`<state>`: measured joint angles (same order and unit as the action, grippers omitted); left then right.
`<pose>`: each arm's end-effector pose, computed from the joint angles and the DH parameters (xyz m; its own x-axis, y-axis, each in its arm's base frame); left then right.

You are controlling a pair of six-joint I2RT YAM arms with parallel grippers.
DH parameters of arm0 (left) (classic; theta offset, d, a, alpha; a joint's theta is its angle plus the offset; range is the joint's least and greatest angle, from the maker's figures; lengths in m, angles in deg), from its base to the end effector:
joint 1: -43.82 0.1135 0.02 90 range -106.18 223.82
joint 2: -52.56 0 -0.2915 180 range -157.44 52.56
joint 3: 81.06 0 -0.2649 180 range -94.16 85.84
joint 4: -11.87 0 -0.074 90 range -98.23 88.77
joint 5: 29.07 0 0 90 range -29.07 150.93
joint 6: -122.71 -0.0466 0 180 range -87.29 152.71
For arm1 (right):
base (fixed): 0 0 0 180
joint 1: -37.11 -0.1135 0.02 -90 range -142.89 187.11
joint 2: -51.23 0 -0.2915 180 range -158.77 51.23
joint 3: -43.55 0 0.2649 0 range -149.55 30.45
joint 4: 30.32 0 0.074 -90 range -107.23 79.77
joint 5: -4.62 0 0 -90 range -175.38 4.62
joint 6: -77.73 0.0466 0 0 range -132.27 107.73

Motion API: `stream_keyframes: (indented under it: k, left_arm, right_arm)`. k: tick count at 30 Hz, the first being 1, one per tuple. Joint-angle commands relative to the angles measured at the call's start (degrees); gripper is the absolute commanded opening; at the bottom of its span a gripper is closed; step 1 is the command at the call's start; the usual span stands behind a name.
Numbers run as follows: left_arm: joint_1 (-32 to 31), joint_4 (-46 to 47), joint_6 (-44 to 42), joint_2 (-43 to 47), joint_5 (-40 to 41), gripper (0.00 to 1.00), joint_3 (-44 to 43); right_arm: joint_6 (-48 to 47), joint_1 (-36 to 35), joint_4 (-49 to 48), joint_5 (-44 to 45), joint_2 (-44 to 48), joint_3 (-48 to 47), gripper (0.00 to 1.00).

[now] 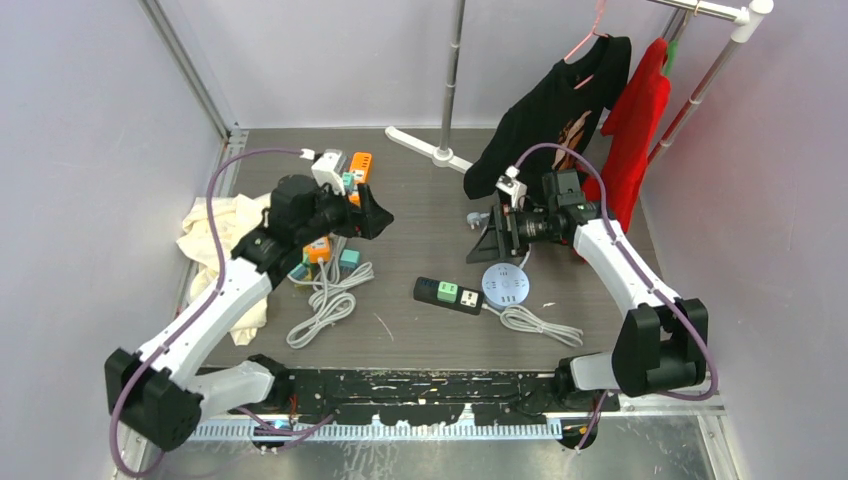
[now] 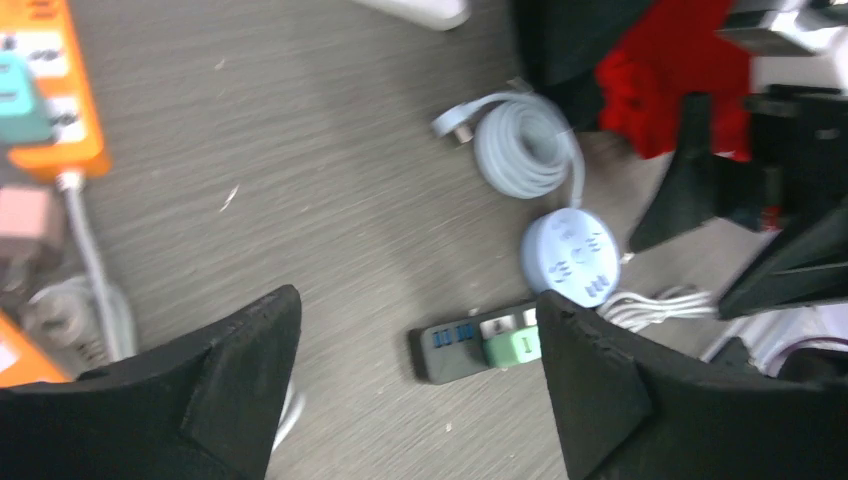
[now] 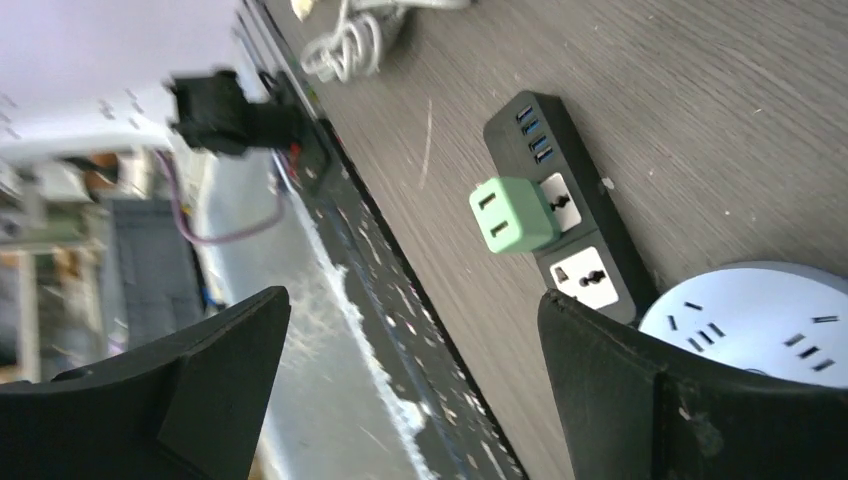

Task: Pull the plug off the socket
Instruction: Place the plug at the center of the board, then remove the plug from the socket.

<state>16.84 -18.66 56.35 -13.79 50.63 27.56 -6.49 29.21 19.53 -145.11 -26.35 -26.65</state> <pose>0.2414 -0.1322 0.3521 -0.5881 -0.1433 -0.7960 0.3868 0.8145 -0.4324 0.2647 0.0774 0.2822 -0.8822 -0.0712 -0.4654 -0.4457 0.4445 0.7770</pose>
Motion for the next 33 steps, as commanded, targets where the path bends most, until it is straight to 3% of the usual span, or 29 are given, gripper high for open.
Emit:
stream_keyframes:
  k: [1, 5, 9, 12, 16, 19, 22, 25, 33]
  left_arm:
    - [0.3, 27.6, 0.7, 6.8, -10.4, 0.94, 10.8]
    - [0.3, 43.4, 3.1, 8.8, -10.0, 1.00, 22.5]
    - [0.1, 49.6, 1.6, 7.4, -17.2, 1.00, 27.4]
    - [-1.5, 51.8, -3.7, 6.6, -19.6, 1.00, 30.5]
    - [-7.2, 51.9, -17.0, 7.1, -17.5, 0.99, 34.9]
    - [-11.6, 51.8, -27.0, 6.7, -18.6, 1.00, 37.3]
    - [-13.1, 51.8, -30.4, 4.4, -19.5, 1.00, 38.4]
    - [-13.5, 52.0, -32.8, 0.5, -20.6, 0.99, 38.4]
    - [-13.6, 52.6, -38.4, -10.7, -20.9, 0.95, 34.1]
  right_arm:
    - [-28.7, -3.6, 17.6, 9.6, 2.9, -6.0, 0.99]
    - [-44.3, -6.3, 15.6, 15.2, 7.8, -3.8, 1.00]
    - [-61.7, -7.5, 5.1, 13.2, 15.8, 6.1, 1.00]
    - [-69.8, -10.3, 3.7, 9.3, 16.0, 9.2, 1.00]
    - [-68.0, -16.4, 1.4, 8.3, 11.4, 9.5, 0.96]
    - [-55.2, -19.4, -12.7, 11.1, 10.6, 13.4, 0.93]
    - [-49.9, -20.4, -20.5, 13.8, 8.7, 15.3, 0.82]
    - [-50.8, -21.0, -22.2, 14.9, 6.2, 15.8, 0.71]
    - [-50.2, -22.5, -27.1, 16.7, 2.5, 16.5, 0.55]
